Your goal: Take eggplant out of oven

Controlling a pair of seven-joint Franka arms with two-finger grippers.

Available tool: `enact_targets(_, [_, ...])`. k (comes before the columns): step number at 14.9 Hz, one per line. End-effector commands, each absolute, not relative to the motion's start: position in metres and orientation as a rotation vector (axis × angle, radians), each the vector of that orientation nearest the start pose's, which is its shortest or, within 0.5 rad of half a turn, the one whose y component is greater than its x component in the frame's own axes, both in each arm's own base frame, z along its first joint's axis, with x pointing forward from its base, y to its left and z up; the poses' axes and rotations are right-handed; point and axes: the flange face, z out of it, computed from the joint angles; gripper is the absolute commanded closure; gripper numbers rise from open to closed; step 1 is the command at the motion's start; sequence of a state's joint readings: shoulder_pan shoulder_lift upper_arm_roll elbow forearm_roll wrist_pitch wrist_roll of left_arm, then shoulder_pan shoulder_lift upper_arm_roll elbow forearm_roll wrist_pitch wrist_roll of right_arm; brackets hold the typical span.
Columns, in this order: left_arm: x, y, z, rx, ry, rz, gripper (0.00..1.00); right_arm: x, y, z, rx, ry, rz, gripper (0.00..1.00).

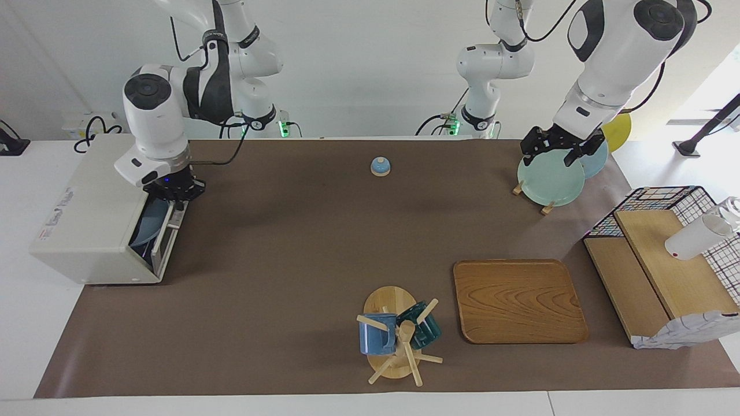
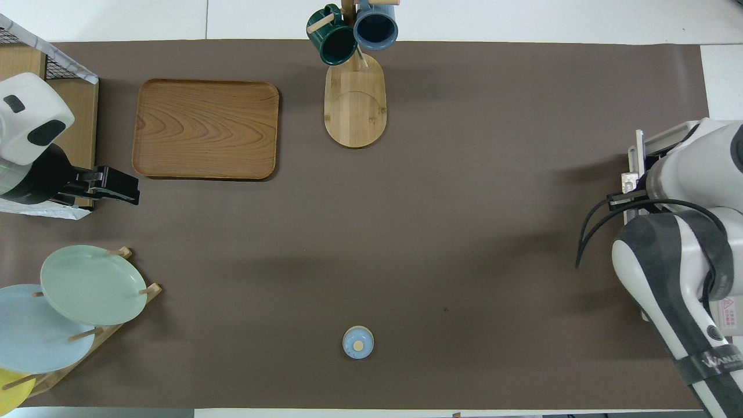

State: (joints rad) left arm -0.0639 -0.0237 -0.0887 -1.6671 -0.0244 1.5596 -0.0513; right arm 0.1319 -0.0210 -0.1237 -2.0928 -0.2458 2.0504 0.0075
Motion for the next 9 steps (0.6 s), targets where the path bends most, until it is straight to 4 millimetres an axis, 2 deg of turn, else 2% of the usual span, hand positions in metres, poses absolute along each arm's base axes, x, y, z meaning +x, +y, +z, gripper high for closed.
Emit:
enact_targets(1, [0.533,-0.084,0.595,-3.136,0.151,0.131,0.0,0.546,-0.01,0.393,-3.291,-0.139,-0.008,1.0])
enact_targets(3, [0.533,-0.084,0.595,-3.136,0.151,0.131,0.0,0.541,-0.007,0.37,-3.278,-0.153,-0.071,1.0])
enact_targets(6, [0.533,-0.084,0.595,-3.136,0.151,0.131,0.0,0.54,-0.006,0.348,-3.273,-0.158,-0.071,1.0])
enact_targets(9, [0.533,-0.084,0.595,-3.136,0.151,0.131,0.0,0.542,-0.002,0.334,-3.256,-0.141,-0.055,1.0])
